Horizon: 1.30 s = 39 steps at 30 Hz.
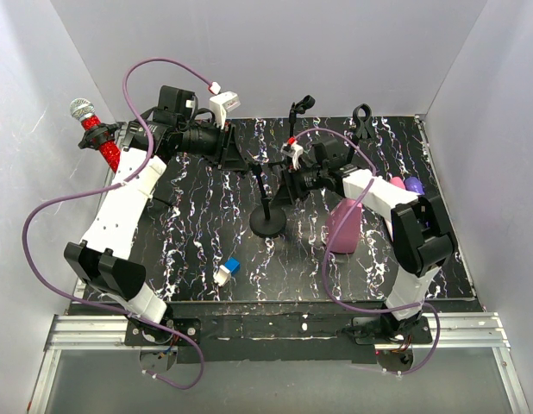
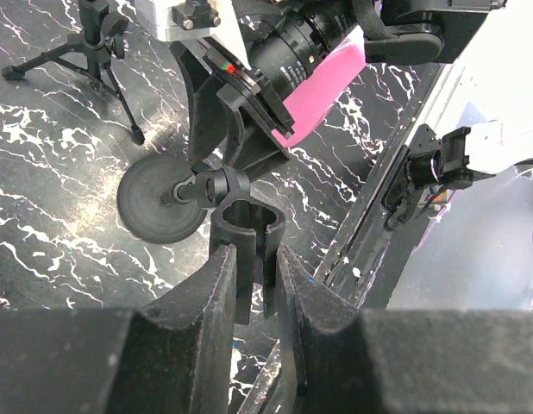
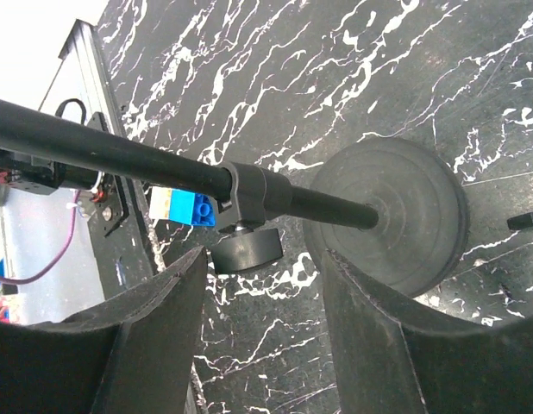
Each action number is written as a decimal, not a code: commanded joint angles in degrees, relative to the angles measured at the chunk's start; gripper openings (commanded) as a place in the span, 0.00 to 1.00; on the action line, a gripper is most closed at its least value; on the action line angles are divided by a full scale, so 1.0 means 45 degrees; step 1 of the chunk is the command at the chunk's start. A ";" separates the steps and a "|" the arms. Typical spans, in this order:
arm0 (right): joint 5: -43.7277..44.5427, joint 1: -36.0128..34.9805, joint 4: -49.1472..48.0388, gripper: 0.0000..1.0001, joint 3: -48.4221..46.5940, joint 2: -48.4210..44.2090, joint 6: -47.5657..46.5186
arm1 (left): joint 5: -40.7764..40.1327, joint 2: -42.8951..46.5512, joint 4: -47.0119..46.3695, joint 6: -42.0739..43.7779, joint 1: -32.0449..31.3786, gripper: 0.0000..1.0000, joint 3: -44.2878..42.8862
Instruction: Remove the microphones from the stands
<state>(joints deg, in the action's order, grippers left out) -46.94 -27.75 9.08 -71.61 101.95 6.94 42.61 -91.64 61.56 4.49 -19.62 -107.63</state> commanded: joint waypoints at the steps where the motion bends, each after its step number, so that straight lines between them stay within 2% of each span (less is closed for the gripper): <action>1: -0.0838 0.0033 -0.0397 0.62 -0.0844 0.0254 0.0820 | -0.0094 -0.0066 0.0539 0.0232 0.0004 0.00 -0.0320; 3: -0.1150 0.0053 -0.0552 0.62 -0.0824 0.0332 0.1132 | -0.0094 -0.0066 0.0558 0.0252 0.0004 0.00 -0.0320; 5: -0.1210 0.0053 -0.0748 0.57 -0.0688 0.0332 0.1367 | -0.0094 -0.0066 0.0558 0.0252 0.0004 0.00 -0.0339; 8: -0.0919 0.0033 -0.0983 0.42 -0.0434 0.0216 0.1232 | -0.0094 -0.0105 0.0578 0.0271 0.0004 0.00 -0.0397; 10: -0.0334 -0.0005 -0.0828 0.33 -0.0375 0.0079 0.0378 | -0.0094 -0.0105 0.0578 0.0271 0.0004 0.00 -0.0417; 14: 0.1772 -0.0726 -0.0027 0.14 -0.0376 -0.0505 -0.3680 | -0.0075 -0.0144 0.0480 0.0194 0.0004 0.00 -0.0320; 17: 0.4132 -0.1351 -0.1056 0.03 0.0500 -0.1228 -0.6476 | -0.0036 -0.0183 0.0286 -0.0059 0.0004 0.00 -0.0164; 19: 0.6220 -0.1898 -0.3196 0.01 0.1747 -0.1813 -0.8446 | 0.0062 -0.0242 0.0091 -0.0332 0.0004 0.00 -0.0047; 21: 0.7574 -0.2425 -0.7445 0.01 0.3756 -0.2497 -1.1350 | 0.0159 -0.0320 -0.0124 -0.0665 -0.0016 0.00 0.0051; 22: 0.7695 -0.2602 -1.0174 0.08 0.5100 -0.2790 -1.2662 | 0.0199 -0.0417 -0.0183 -0.0782 -0.0035 0.00 0.0013; 24: 0.7249 -0.2681 -1.5468 0.38 0.7001 -0.2385 -1.4368 | 0.0219 -0.0651 -0.0223 -0.0822 -0.0113 0.00 -0.0085; 25: 0.7286 -0.2759 -1.6751 0.47 0.7356 -0.2150 -1.4838 | 0.0180 -0.0749 -0.0223 -0.0822 -0.0152 0.00 -0.0124; 26: 0.7209 -0.2798 -1.6803 0.54 0.7418 -0.2283 -1.5056 | 0.0141 -0.0847 -0.0262 -0.0822 -0.0191 0.00 -0.0144; 28: 0.7188 -0.2799 -1.5541 0.65 0.7186 -0.3062 -1.4708 | 0.0024 -0.1003 -0.0320 -0.0822 -0.0269 0.00 -0.0047; 31: 0.7557 -0.2779 -1.2652 0.76 0.6619 -0.4312 -1.4006 | -0.0230 -0.1159 -0.0476 -0.0783 -0.0328 0.00 0.0285; 39: 0.9628 -0.2389 -0.6304 0.79 0.4355 -0.7321 -0.9458 | -0.1050 -0.1531 -0.1004 -0.0276 -0.0406 0.00 0.1008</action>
<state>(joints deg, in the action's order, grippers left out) -9.61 -39.72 -32.08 -45.60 74.72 -47.03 40.71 -97.69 58.13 1.74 -21.15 -104.49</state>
